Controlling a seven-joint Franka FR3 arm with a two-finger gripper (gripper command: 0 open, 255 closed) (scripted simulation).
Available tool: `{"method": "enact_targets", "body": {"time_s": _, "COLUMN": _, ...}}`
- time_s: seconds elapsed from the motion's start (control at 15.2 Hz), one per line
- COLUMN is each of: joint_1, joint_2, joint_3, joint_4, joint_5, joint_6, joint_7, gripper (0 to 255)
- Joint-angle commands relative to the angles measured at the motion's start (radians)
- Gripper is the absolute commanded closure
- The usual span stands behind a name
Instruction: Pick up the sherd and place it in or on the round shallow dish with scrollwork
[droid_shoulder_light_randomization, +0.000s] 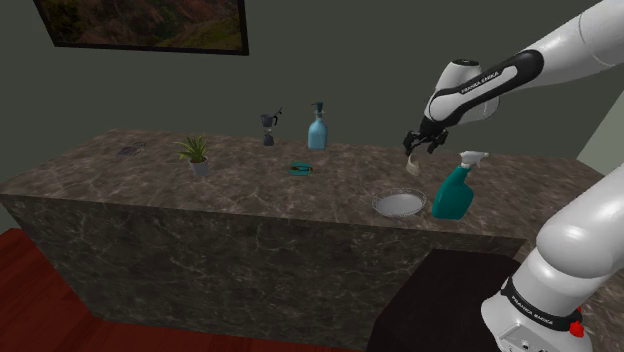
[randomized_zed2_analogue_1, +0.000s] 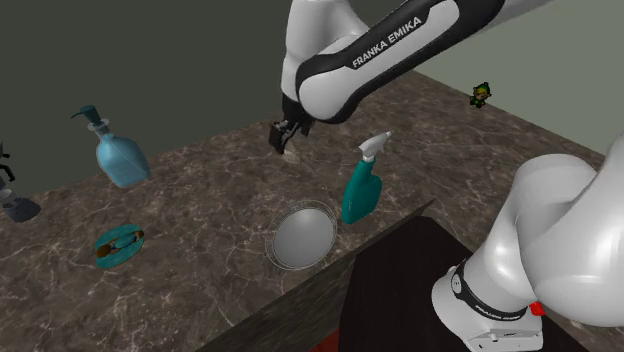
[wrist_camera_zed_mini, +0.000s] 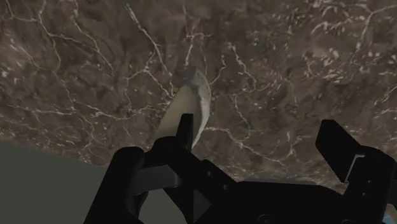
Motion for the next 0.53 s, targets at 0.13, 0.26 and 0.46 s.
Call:
{"method": "enact_targets", "body": {"time_s": 0.13, "joint_1": -0.013, "joint_2": 0.133, "joint_3": -0.047, "joint_4": 0.059, "joint_5": 0.084, "joint_6": 0.131, "joint_7": -0.018, "gripper": 0}}
{"method": "enact_targets", "body": {"time_s": 0.26, "joint_1": -0.021, "joint_2": 0.200, "joint_3": -0.065, "joint_4": 0.093, "joint_5": 0.152, "joint_6": 0.188, "joint_7": -0.046, "gripper": 0}}
{"method": "enact_targets", "body": {"time_s": 0.46, "joint_1": -0.025, "joint_2": 0.249, "joint_3": -0.065, "joint_4": 0.110, "joint_5": 0.198, "joint_6": 0.225, "joint_7": -0.073, "gripper": 0}}
